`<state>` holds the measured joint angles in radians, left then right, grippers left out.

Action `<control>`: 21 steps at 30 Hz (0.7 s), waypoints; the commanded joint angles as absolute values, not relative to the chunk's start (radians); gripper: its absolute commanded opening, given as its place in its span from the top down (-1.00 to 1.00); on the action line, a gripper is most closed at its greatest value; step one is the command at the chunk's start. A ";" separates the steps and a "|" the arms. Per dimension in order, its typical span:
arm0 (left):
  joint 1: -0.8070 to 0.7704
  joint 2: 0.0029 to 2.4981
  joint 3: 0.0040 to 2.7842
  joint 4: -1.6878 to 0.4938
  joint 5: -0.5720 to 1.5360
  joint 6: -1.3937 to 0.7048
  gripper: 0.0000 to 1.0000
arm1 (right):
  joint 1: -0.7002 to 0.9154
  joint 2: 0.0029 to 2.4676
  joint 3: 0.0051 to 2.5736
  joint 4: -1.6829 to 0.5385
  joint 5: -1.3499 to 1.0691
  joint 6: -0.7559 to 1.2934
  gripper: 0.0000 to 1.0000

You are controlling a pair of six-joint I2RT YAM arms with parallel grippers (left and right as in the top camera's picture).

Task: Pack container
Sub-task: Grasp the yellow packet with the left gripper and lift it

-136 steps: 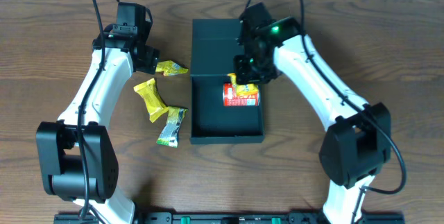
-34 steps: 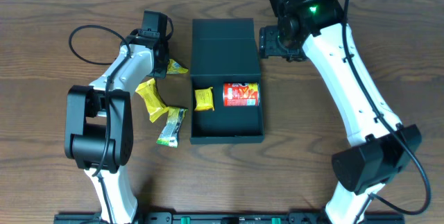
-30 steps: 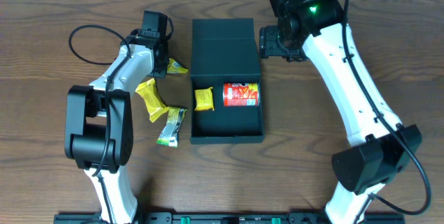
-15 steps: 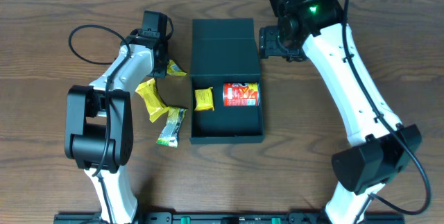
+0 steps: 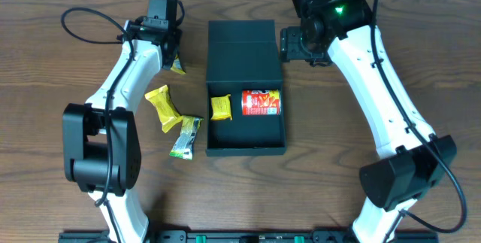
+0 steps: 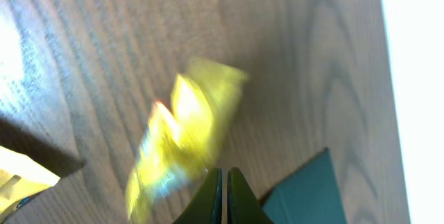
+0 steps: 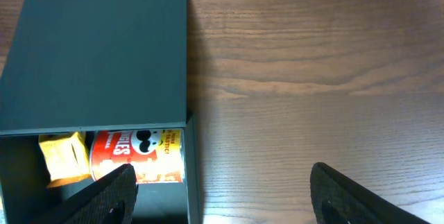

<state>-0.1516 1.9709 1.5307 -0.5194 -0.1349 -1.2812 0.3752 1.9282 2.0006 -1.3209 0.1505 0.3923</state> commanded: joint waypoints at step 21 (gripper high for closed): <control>-0.160 1.924 1.574 -0.709 -0.283 -0.950 -0.91 | 0.371 1.922 2.012 -1.310 0.161 0.380 -0.66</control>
